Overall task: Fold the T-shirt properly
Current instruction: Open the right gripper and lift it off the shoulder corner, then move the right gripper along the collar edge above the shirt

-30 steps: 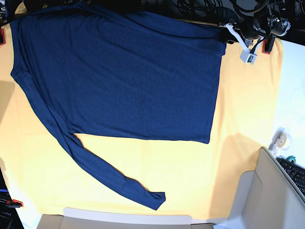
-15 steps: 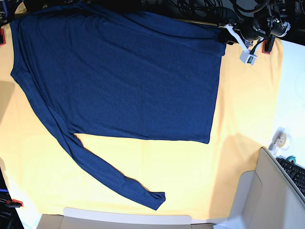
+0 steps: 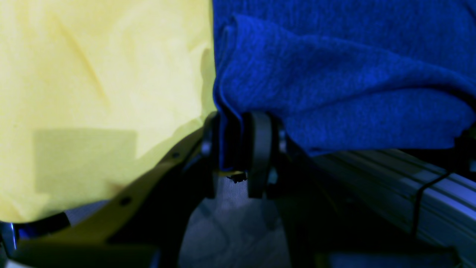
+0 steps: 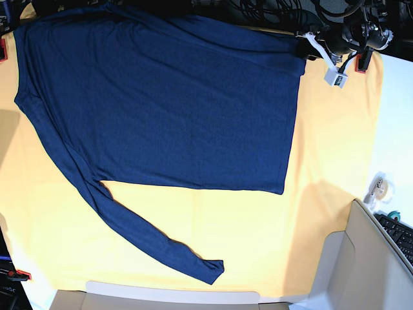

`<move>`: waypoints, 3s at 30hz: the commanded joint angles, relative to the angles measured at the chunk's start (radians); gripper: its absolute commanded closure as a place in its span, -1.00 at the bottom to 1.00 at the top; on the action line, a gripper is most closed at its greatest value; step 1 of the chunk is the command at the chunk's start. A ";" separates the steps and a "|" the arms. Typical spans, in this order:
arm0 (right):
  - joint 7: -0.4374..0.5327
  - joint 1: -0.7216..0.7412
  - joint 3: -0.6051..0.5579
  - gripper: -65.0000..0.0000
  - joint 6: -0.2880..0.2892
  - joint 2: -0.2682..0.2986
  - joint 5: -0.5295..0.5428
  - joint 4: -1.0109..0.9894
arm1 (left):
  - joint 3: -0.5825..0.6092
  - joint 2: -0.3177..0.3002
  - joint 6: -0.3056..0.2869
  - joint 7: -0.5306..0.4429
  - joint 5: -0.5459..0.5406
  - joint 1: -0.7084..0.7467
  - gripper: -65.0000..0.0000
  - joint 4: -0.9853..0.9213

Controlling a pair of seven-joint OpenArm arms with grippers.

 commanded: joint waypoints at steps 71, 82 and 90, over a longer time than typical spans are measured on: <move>0.006 0.189 -0.005 0.05 0.194 0.047 -0.100 0.027 | 0.000 -0.017 -0.004 -0.002 -0.009 -0.023 0.61 0.016; 0.002 0.178 -0.040 0.70 0.194 0.048 -0.098 0.035 | 0.000 -0.017 -0.004 -0.002 -0.009 -0.023 0.61 0.016; 0.002 0.120 -0.060 0.71 0.194 0.048 -0.066 0.038 | 0.000 -0.017 -0.004 -0.002 -0.009 -0.023 0.61 0.016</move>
